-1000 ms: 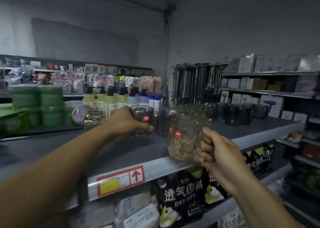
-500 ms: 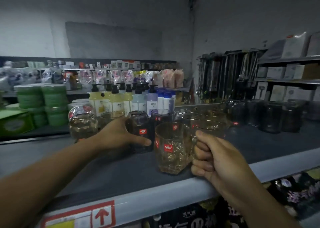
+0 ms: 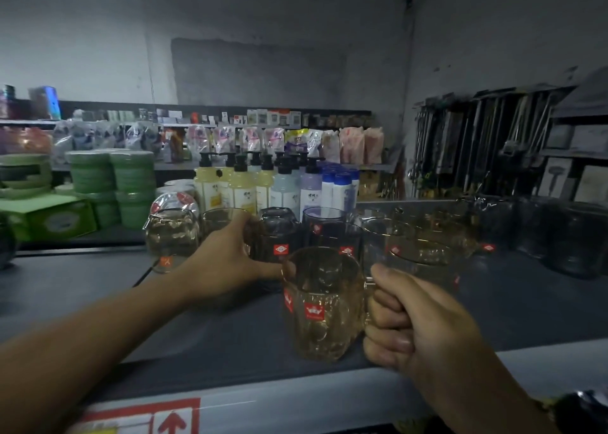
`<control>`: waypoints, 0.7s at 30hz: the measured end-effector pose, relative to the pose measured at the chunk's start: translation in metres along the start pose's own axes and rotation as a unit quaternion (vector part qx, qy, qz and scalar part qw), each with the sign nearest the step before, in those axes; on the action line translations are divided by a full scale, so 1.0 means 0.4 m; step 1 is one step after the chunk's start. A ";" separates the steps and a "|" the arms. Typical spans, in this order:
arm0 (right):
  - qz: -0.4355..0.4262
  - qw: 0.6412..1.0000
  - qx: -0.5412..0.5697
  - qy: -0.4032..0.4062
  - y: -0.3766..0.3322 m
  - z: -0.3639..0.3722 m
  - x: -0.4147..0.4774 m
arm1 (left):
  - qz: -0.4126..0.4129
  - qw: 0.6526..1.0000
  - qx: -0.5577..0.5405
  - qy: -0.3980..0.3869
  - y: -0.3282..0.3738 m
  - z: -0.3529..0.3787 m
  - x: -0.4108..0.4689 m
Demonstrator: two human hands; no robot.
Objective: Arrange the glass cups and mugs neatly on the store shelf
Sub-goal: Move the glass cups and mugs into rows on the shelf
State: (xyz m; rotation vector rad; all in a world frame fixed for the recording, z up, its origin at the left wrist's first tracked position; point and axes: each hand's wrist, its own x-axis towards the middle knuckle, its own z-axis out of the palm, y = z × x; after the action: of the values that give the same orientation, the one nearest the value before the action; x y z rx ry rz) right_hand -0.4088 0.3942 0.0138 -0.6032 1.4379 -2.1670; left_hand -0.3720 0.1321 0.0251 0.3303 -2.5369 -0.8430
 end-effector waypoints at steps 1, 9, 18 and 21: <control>-0.001 1.000 0.004 -0.001 0.001 0.000 -0.001 | 0.005 1.000 0.001 0.004 0.000 0.002 0.000; 0.004 1.000 0.026 0.004 -0.003 0.000 -0.004 | 0.050 0.993 0.109 0.021 0.033 -0.019 -0.021; 0.007 0.999 0.035 -0.034 -0.027 -0.014 -0.021 | 0.158 0.986 -0.050 -0.036 0.170 -0.075 -0.189; -0.007 0.996 0.034 -0.082 -0.059 -0.051 -0.052 | 0.149 0.979 -0.130 -0.053 0.212 0.001 -0.247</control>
State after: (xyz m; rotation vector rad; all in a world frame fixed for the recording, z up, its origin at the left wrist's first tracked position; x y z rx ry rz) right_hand -0.4076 0.4296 0.0265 -0.7497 1.2733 -2.1150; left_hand -0.2931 0.2340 0.0435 -0.1792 -2.4457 -1.0765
